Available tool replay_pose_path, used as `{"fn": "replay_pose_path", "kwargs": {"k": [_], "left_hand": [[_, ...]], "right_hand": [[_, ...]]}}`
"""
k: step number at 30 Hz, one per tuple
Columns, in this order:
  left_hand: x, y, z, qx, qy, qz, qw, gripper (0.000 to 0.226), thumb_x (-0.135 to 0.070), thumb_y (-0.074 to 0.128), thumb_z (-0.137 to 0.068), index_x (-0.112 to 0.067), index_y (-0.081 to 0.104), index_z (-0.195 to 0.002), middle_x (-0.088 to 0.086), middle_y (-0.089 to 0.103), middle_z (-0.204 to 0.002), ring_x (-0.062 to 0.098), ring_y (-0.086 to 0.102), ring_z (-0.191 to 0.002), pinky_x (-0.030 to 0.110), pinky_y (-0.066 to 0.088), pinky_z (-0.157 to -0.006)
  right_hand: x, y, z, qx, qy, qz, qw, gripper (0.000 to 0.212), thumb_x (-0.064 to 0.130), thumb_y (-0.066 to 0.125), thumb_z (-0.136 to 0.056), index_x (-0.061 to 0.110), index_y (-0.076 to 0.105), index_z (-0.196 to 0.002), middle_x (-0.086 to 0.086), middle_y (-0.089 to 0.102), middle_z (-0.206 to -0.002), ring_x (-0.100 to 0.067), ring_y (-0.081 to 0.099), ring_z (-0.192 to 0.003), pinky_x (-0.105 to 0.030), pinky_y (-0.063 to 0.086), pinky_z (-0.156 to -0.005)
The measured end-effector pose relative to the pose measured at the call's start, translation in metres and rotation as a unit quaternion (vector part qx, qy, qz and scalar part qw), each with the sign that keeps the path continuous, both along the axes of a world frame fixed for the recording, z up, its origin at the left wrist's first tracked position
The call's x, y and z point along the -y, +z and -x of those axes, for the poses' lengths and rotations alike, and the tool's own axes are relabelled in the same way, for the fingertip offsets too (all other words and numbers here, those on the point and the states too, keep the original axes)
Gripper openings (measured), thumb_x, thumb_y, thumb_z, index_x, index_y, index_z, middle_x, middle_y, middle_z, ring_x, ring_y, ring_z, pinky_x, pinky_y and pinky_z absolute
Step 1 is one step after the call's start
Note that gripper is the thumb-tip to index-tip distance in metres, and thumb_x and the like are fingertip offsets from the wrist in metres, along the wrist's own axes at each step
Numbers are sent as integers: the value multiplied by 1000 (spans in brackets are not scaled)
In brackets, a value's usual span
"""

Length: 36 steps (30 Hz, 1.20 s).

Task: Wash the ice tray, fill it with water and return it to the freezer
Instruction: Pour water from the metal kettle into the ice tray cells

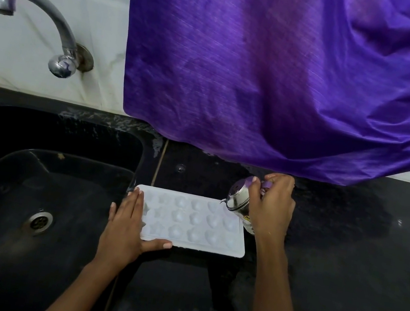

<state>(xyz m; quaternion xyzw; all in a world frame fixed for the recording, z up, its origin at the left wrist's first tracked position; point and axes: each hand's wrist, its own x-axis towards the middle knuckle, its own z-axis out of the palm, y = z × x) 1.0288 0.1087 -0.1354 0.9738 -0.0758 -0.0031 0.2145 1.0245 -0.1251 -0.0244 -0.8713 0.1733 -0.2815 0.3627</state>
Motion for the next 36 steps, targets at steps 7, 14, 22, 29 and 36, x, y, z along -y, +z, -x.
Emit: {"fn": "replay_pose_path", "kwargs": {"k": [7,14,22,29,36], "left_hand": [[1,1,1,7,-4,13,1000,155,-104,6,-28,-5,4,-148,5,2,-158,15,2,-145,32,-12,-110],[1,2,3,5,2,71,997,156,-104,20,-28,-5,7,-148,6,10,-157,18,9,-145,31,-10,-111],[3,4,5,-2,14,123,992,159,-103,28,-25,-6,-2,-148,5,-2,-158,19,2,-145,28,-5,-111],[1,4,6,-4,24,119,993,158,-103,27,-24,-9,0,-149,3,-1,-158,19,2,-145,28,-4,-113],[1,3,7,-1,31,124,992,158,-103,27,-24,-9,3,-149,3,2,-158,18,4,-145,28,-2,-113]], "right_hand": [[0,-2,1,3,-15,-27,1000,18,20,55,-90,13,40,-82,-1,42,-93,-16,48,-77,-55,43,-91],[1,2,1,14,-19,-88,996,17,17,54,-90,9,43,-81,-6,45,-96,-15,46,-77,-46,46,-85],[-9,6,-2,-12,37,-68,997,23,18,55,-90,19,38,-74,-5,42,-96,-15,45,-80,-43,43,-85],[-19,4,-6,-10,52,-29,998,19,20,56,-89,9,43,-82,-2,39,-92,-14,46,-74,-49,44,-88],[-22,3,-7,-24,54,-9,998,18,22,56,-90,12,42,-85,0,39,-95,-16,47,-75,-53,41,-93]]}}
